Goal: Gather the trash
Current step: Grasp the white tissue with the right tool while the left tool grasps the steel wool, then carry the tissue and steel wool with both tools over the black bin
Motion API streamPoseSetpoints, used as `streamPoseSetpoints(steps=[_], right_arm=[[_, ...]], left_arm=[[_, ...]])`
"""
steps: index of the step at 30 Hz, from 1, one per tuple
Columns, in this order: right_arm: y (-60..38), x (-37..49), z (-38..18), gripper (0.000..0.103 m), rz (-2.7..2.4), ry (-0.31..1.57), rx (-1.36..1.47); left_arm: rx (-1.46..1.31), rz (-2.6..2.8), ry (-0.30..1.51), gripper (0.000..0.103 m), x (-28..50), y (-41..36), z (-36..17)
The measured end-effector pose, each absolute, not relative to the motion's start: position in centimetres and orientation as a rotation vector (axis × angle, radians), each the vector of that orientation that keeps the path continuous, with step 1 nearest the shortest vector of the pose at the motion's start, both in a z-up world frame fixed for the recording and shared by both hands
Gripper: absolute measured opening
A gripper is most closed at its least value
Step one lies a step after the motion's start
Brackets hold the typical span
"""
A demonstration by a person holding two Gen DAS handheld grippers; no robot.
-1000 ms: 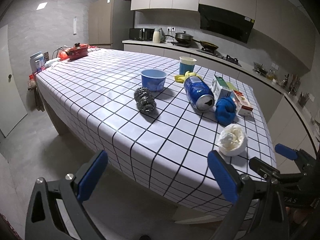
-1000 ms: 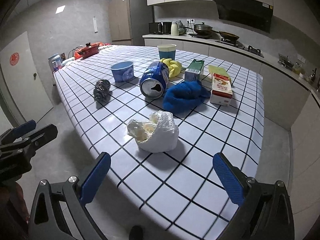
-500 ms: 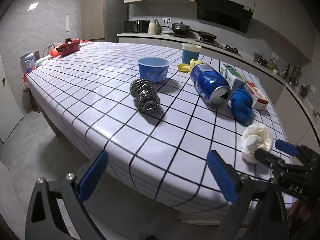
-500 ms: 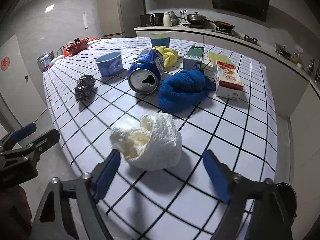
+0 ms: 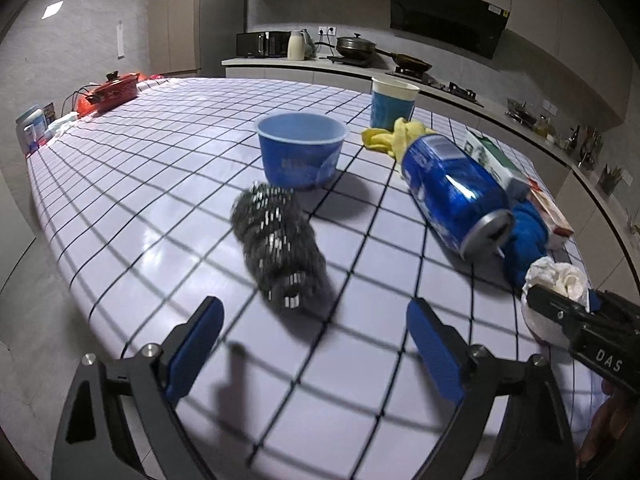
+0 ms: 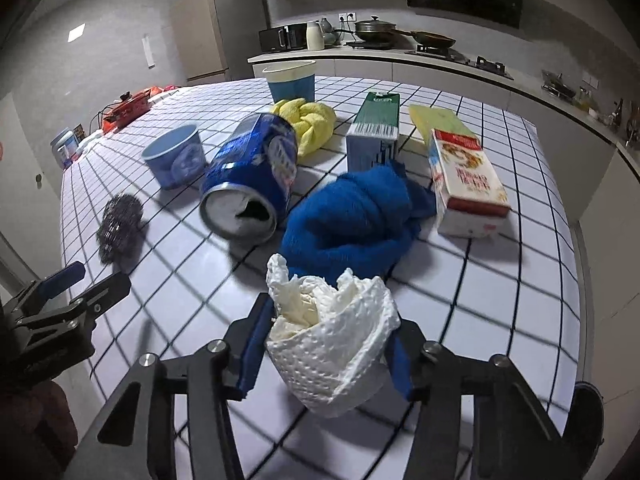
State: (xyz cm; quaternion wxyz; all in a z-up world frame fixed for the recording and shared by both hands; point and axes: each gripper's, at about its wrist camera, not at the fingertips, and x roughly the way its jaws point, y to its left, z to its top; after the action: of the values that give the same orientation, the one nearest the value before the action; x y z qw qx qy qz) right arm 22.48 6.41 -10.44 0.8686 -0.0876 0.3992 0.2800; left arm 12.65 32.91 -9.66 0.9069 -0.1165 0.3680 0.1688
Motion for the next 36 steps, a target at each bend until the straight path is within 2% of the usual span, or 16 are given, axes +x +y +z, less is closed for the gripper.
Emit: streamPoseSetpoints(steps=[3,6,7,8,9,11,20,36], right_arm=[[7.0,23.5,-10.4,0.050,0.588,0.836,-0.179],[7.7,24.3,-10.4,0.048,0.595,0.837,-0.179],[7.9,24.5,-10.4,0.047,0.597,0.837,-0.179],[8.0,24.5,-10.4,0.045,0.598,0.837,-0.179],[8.1,24.5,-10.3,0.043,0.599,0.837,-0.176],[8.0,24.3,-10.1,0.040,0.602,0.834,-0.174],[5.9,22.5,-8.0,0.038,0.609,0.802,-0.148],[-5.6,17.9,-2.3,0.038,0.529,0.711,-0.090]], left_arm=[[-0.249,0.340,0.769,0.084,13.8,33.8,-9.8],[-0.266,0.329,0.788,0.072,14.8,34.5,-10.3],[-0.262,0.332,0.789,0.064,15.1,34.6,-10.3],[-0.247,0.342,0.788,0.046,15.1,34.6,-10.3],[-0.234,0.349,0.788,0.038,15.1,34.6,-10.2],[-0.262,0.324,0.779,0.037,14.8,34.9,-10.0],[-0.264,0.283,0.743,0.036,11.4,32.5,-7.7],[-0.210,0.116,0.707,0.036,10.1,22.0,-3.9]])
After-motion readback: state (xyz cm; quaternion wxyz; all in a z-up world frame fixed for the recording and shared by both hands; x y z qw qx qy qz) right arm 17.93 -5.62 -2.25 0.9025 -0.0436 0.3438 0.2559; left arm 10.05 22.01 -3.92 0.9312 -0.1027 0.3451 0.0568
